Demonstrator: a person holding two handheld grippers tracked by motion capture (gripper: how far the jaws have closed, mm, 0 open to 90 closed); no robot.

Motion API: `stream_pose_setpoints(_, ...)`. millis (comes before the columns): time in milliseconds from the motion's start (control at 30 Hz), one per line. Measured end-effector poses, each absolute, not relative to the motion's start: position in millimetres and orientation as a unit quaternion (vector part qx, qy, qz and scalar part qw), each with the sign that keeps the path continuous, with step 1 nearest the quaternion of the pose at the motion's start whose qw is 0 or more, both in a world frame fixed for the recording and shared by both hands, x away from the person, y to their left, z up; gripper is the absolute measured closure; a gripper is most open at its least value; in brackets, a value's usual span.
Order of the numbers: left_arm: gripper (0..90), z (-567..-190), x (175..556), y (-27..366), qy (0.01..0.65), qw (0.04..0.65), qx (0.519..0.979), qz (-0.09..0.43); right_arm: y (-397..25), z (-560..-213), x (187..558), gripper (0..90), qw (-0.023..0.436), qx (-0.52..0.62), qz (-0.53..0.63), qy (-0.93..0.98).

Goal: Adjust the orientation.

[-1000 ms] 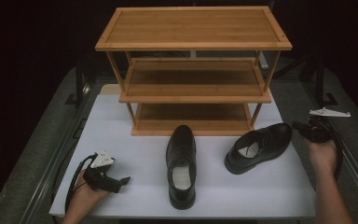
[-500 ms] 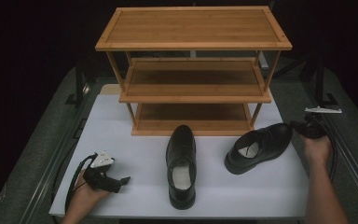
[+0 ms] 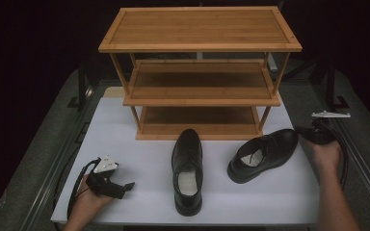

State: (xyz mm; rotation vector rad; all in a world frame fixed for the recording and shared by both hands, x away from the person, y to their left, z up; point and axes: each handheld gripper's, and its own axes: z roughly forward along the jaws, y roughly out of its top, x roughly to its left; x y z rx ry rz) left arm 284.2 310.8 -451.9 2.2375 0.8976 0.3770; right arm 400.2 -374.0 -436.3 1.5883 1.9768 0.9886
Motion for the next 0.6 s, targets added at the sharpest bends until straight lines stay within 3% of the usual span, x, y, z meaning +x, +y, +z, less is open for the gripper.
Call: stream_pose_setpoints(600, 1.3, -452, 284, 311, 0.346, 0.343, 0.861, 0.145, -358, -441, 391, 90.0, 0.177, 0.540, 0.397, 0.721)
